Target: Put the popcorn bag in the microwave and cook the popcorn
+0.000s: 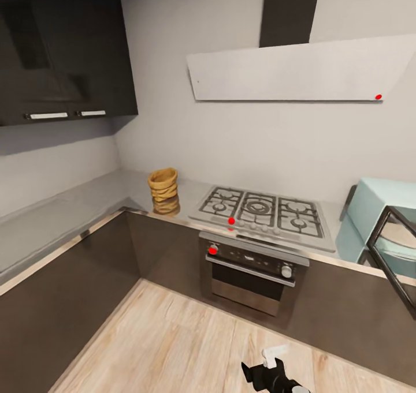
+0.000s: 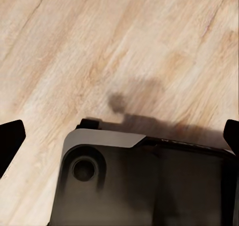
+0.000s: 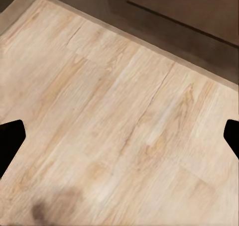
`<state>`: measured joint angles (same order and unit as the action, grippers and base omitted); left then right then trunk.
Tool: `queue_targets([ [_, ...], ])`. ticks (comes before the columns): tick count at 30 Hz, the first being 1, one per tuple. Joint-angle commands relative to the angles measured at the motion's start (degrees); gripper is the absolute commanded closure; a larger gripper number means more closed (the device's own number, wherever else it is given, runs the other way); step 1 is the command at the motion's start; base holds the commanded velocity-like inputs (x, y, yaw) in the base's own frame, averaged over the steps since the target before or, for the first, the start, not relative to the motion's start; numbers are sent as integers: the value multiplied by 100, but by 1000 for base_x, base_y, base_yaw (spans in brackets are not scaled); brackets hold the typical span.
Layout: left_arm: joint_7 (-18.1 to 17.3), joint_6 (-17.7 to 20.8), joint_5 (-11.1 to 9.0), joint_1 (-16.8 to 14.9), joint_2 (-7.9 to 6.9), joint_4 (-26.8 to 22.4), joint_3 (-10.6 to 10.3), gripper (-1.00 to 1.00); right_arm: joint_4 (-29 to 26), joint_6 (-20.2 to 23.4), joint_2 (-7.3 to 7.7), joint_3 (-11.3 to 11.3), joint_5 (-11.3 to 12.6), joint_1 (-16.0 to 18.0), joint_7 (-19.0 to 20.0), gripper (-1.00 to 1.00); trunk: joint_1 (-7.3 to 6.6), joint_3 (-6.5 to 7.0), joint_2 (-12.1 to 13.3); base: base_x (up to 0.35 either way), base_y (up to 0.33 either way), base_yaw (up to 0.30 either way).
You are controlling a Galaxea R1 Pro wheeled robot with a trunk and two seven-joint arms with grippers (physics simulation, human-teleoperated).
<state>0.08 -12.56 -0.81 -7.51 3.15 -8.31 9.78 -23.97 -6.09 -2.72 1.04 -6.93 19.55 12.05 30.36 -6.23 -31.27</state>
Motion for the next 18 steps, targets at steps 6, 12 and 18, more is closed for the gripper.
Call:
queue_targets([
  [6, -11, -18, 10, -9, -1, -3, 4, -100, 698, 40, 182, 76, -19, 17, -246, -100, -128, 98, 234, 87, 72, 0],
  [12, -1, -12, 5, -60, -56, 3, -2, -100, 1003, 40, 381, 56, -1, -16, -442, -100, -260, 206, 474, 258, 227, 0],
  [18, 1, -9, 2, -66, -60, 5, -2, -100, 1008, 0, 434, 61, 18, -251, -441, -100, -392, 314, 715, 277, 248, 0],
])
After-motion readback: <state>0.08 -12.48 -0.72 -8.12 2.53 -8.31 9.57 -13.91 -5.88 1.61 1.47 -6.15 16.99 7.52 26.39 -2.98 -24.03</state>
